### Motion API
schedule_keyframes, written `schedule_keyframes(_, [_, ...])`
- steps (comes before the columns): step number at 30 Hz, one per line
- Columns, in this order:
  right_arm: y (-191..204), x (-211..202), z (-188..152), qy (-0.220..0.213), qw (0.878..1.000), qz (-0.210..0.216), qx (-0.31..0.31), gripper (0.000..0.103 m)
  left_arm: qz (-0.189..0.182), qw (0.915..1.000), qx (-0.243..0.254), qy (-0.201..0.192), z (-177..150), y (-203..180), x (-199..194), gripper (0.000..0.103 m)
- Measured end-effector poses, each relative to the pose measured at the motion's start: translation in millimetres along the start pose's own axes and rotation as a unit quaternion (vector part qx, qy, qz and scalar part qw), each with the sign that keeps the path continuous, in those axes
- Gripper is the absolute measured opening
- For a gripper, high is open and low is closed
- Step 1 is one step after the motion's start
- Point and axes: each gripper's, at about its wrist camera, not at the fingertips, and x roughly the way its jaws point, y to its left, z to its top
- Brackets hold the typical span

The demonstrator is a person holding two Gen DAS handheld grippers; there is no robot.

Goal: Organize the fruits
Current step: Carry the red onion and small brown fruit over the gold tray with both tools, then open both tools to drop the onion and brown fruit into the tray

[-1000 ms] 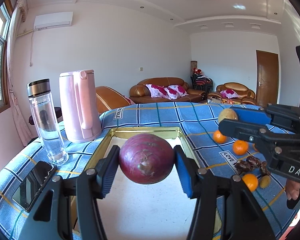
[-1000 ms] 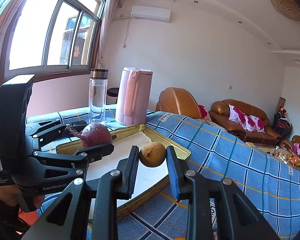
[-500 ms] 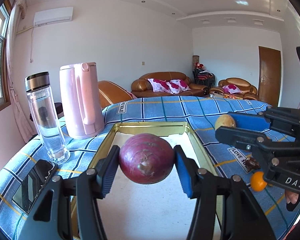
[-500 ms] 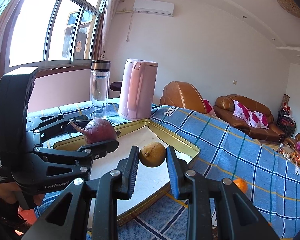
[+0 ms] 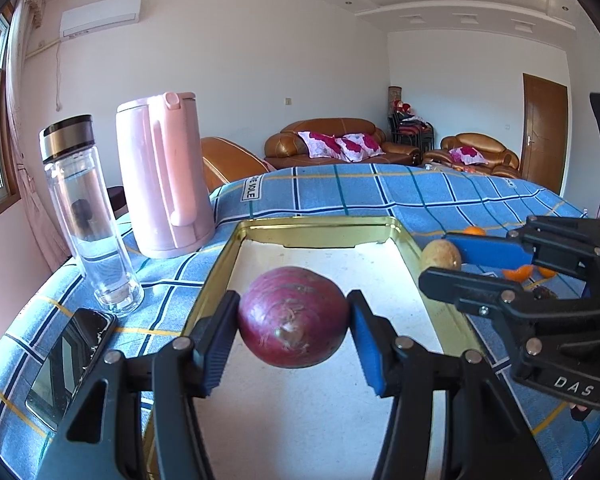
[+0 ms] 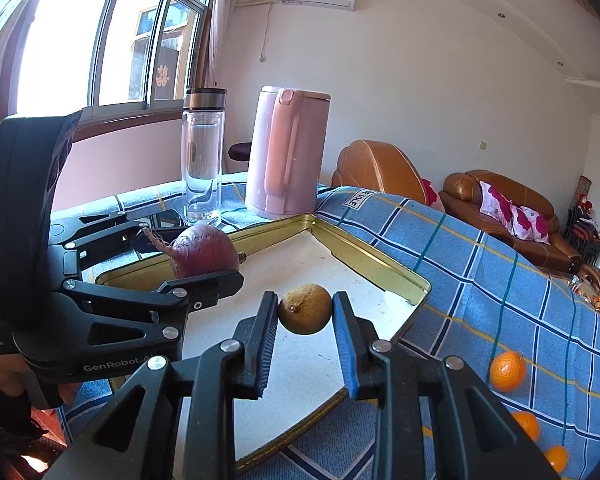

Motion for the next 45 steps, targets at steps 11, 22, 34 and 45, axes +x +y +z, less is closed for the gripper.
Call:
schedule_keyframes(11, [7,21,-7,0.028,1.0,0.01,0.001,0.03,0.005,0.9992,0.027,0.03,0,3,15,0.056])
schedule_keyframes(22, [5,36,-13,0.052,0.998,0.012,0.012,0.03,0.016,0.9974,0.04,0.058,-2,7,25,0.056])
schedule_keyframes(34, [5,48,-16,0.086,0.996,0.018,0.015,0.03,0.016,0.9945,0.057,0.086,-4,5,33,0.056])
schedule_keyframes(45, [11,56,-16,0.109,0.994,0.018,0.002,0.03,0.02,0.9927,0.068,0.098,-4,2,37,0.056])
